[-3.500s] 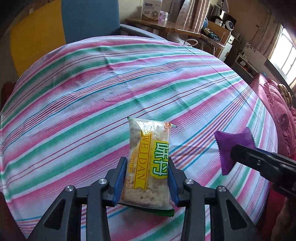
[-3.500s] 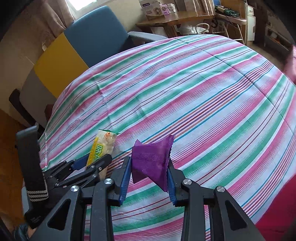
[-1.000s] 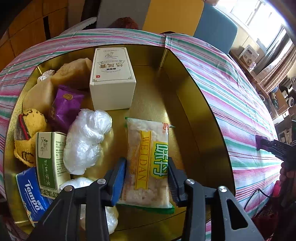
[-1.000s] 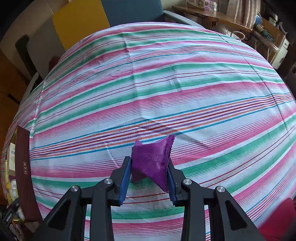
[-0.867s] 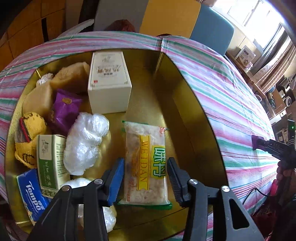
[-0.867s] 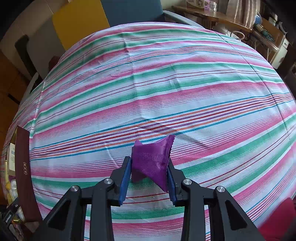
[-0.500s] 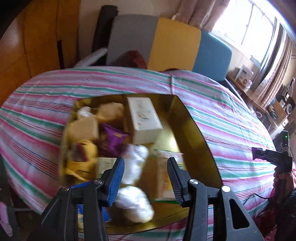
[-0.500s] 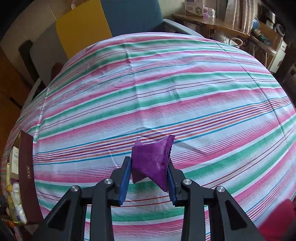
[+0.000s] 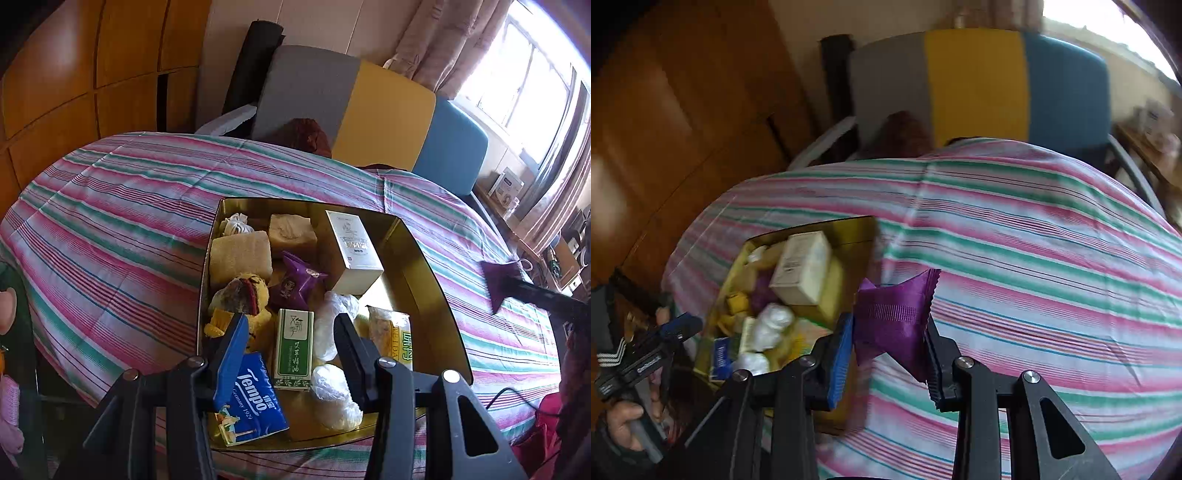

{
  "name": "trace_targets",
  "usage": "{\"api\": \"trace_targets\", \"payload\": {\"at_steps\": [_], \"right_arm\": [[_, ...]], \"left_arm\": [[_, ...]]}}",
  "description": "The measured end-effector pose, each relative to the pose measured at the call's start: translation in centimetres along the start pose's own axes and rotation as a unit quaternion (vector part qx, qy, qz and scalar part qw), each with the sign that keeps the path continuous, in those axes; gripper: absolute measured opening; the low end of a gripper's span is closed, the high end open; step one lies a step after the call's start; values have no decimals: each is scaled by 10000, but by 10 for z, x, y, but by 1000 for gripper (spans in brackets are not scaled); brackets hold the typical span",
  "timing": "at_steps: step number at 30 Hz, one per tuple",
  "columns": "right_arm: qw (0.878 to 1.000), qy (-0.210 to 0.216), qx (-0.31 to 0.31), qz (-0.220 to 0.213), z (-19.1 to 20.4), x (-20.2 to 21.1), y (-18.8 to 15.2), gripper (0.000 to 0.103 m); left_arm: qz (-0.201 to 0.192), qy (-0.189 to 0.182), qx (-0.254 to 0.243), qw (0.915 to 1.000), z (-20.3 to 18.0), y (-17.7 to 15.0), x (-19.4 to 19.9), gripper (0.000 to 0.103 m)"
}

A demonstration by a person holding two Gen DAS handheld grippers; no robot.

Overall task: Organize objects
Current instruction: 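Carry the purple candy packet into the gold tray and release it with the right gripper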

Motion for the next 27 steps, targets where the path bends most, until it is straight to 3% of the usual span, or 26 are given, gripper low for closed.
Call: {"api": "trace_targets", "payload": {"at_steps": [5,8,15,27], "right_arm": [[9949,227,729,652,78,-64,-12,35],[9900,155,954,1028,96,-96,-23,35],[9818,-144,1212,1457,99,-133,-34,35],[9853,-191,1013,1364,85,-140,-39,42]], "left_arm": [[-18,-52,55,10000,6,-4,2,48],[-3,-91,122,9999,13,-7,1,48],[18,-72,184,9998,21,-9,-3,48],[-72,298,126,9995,25,-11,-2,54]]}}
Point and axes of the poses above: each gripper's, at about its wrist camera, not at the fingertips, and x roughly against the way its jaws point, z to its left, y to its top, the point moved 9 cm from there along -x, roughly the way its jaws point, and after that the axes turned 10 degrees about z, right-handed, at the moved point
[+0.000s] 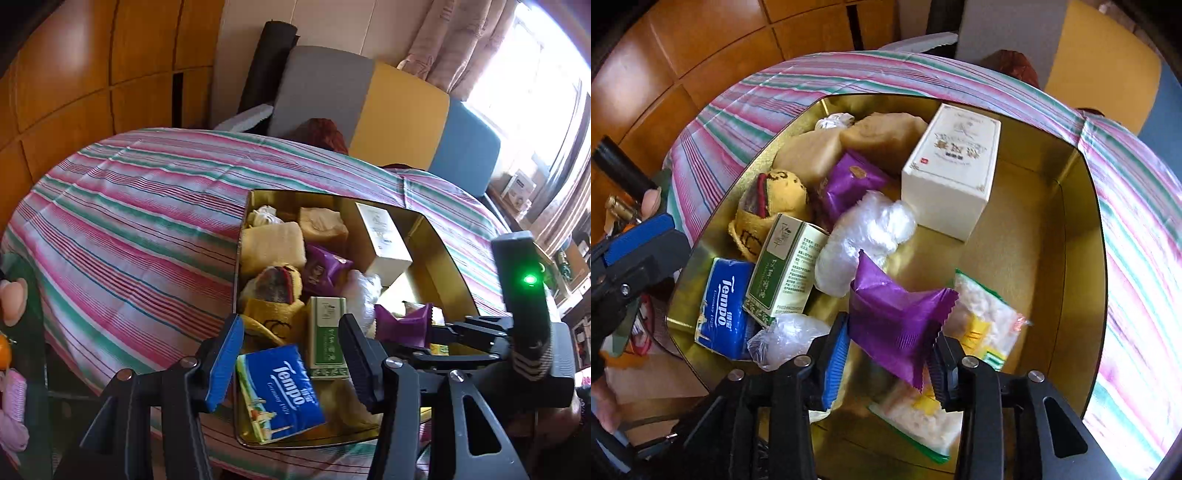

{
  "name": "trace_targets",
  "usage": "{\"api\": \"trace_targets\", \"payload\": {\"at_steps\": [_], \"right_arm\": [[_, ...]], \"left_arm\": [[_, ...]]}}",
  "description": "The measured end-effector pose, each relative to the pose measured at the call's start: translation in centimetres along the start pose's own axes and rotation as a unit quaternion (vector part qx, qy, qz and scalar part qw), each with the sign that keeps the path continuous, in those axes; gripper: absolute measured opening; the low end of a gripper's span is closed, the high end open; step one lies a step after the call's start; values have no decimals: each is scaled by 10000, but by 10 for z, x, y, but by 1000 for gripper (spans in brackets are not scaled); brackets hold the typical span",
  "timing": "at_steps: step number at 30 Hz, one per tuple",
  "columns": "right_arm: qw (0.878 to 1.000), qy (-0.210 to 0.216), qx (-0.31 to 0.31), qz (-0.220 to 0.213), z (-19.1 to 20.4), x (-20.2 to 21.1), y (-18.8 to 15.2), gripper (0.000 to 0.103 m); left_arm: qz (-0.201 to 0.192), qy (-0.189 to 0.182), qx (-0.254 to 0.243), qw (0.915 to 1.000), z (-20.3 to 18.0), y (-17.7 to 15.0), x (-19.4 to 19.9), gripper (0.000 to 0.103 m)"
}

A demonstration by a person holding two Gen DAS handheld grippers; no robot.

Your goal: Organize objects

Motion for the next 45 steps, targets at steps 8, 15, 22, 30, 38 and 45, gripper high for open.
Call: {"api": "trace_targets", "payload": {"at_steps": [8,15,22,30,38,45], "right_arm": [[9979,25,-280,-587,-6,31,-6,73],[9925,-239,-571,-1056,-9,59,-11,80],[9765,-811,-1073,-1685,-21,87,-28,89],[9500,-1282,-1630,-2334,-41,119,-55,101],[9424,-1368,-1834,-2438,-50,130,-61,103],[9447,-1383,-1747,-2405,-43,129,-60,103]], "left_arm": [[-393,425,-64,9983,3,8,20,55],[-719,838,-152,9938,0,11,38,55],[-966,1021,-326,9895,-14,8,56,67],[-1084,1157,-267,9870,-24,1,58,69],[-1050,1030,-327,9886,-32,-7,60,69],[-943,924,-222,9910,-27,-9,59,69]]}}
Point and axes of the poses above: each gripper's, at about its wrist camera, not at the fingertips, and x roughly against the way its jaws point, z to its left, y to its top, the point moved 9 cm from there along -x, roughly the way its jaws point, and after that the axes turned 10 degrees about z, right-handed, at the moved point
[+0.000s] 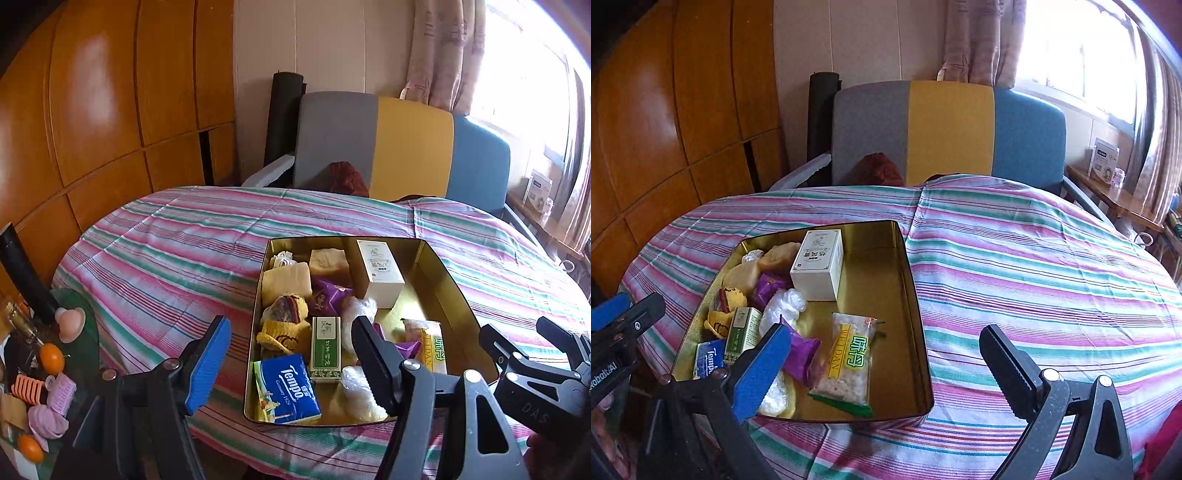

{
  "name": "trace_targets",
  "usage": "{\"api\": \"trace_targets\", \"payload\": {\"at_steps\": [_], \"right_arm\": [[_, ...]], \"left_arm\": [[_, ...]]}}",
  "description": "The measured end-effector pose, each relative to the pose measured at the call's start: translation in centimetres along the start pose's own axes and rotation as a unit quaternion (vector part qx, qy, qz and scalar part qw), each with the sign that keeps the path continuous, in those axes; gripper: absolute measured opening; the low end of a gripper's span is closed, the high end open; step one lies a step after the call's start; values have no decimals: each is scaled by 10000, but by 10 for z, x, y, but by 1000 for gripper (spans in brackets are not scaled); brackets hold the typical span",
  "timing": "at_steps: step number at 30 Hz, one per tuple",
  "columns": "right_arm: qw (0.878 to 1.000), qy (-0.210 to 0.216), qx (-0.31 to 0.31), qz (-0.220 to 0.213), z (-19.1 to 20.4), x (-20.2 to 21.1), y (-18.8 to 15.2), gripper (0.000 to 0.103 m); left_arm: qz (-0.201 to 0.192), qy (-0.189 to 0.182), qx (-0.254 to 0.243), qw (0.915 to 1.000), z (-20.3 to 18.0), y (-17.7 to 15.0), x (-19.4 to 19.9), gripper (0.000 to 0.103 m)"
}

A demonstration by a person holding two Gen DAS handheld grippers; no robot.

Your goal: Organize objects

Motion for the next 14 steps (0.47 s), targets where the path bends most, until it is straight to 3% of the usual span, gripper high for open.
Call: {"api": "trace_targets", "payload": {"at_steps": [14], "right_arm": [[9998,58,156,146,12,-7,-4,103]], "left_arm": [[-66,-21,27,10000,5,2,-3,64]]}}
Point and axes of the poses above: each gripper's, at about its wrist camera, not at the fingertips, and x roughly against the way its jaws point, z to its left, y to its top, the point moved 9 cm from there along -x, roughly the way its jaws point, and after that the axes turned 10 degrees about z, right-handed, at the moved point
